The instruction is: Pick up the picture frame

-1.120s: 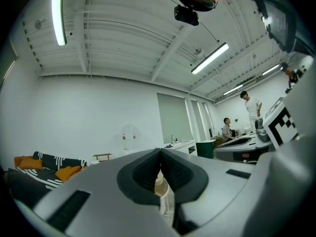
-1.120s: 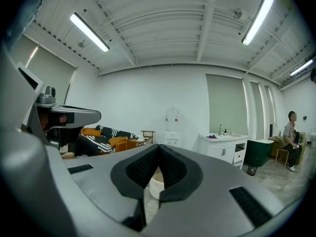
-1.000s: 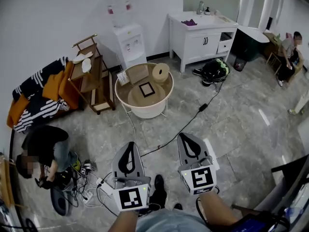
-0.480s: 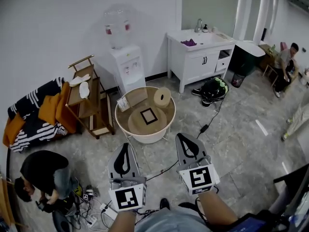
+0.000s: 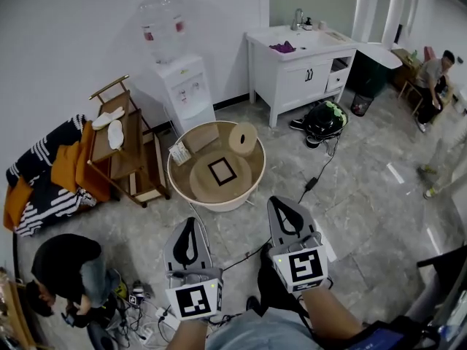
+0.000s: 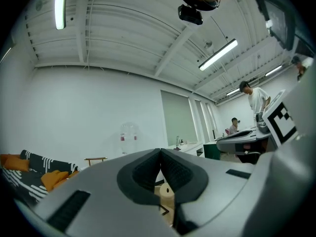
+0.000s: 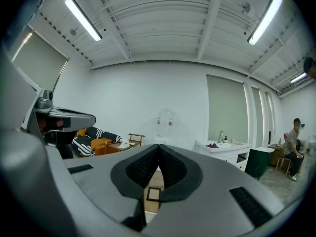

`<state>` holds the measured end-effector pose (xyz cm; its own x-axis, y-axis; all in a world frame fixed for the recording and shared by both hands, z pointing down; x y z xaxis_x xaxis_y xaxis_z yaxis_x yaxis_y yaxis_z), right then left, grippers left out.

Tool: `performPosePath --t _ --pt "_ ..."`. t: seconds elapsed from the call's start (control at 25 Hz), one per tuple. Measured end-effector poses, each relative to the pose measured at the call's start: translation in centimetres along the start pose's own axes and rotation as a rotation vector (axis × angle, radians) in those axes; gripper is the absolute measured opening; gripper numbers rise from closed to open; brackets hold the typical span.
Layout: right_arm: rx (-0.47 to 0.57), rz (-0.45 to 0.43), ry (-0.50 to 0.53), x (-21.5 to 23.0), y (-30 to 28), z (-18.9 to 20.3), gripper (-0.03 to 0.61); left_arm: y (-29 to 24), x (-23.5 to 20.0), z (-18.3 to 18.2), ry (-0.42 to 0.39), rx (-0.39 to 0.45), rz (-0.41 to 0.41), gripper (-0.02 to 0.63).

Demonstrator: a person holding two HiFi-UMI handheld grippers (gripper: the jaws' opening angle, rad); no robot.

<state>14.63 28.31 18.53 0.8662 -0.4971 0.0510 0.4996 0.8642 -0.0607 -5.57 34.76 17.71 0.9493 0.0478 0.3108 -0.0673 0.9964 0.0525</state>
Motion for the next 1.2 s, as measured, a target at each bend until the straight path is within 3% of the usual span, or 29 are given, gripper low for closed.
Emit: performPosePath --t 0.24,0.6,0.84,1.2 --pt "-0.034 -0.024 0.028 4.2 -7.1 2.2 0.014 -8.2 0.8 2.3 -0.014 -0.04 0.005 0.015" --pt "-0.049 -0.108 -0.047 11.1 -19.2 0.8 0.014 -21.8 1.3 1.1 -0.062 -0.054 -0.026 0.015" --pt "-0.034 -0.162 -0.053 13.4 -24.3 -2.0 0.014 -26.8 0.6 -0.5 -0.075 -0.031 -0.087 0.015" --pt "-0.016 -0.195 0.013 15.4 -30.5 -1.9 0.014 -31.9 -0.9 1.6 -0.043 -0.047 -0.124 0.015"
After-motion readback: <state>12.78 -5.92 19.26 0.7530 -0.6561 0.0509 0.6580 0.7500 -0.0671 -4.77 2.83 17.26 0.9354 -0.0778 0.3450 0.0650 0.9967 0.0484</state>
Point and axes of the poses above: the fingertips, and each gripper's own axes: y backward along the fingers, x to its right, z out of its underside, the point moved 8 cm from there along y, backward along the fingers, and after that the axes turned 11 degrees about -y, right-handed, at the moved point
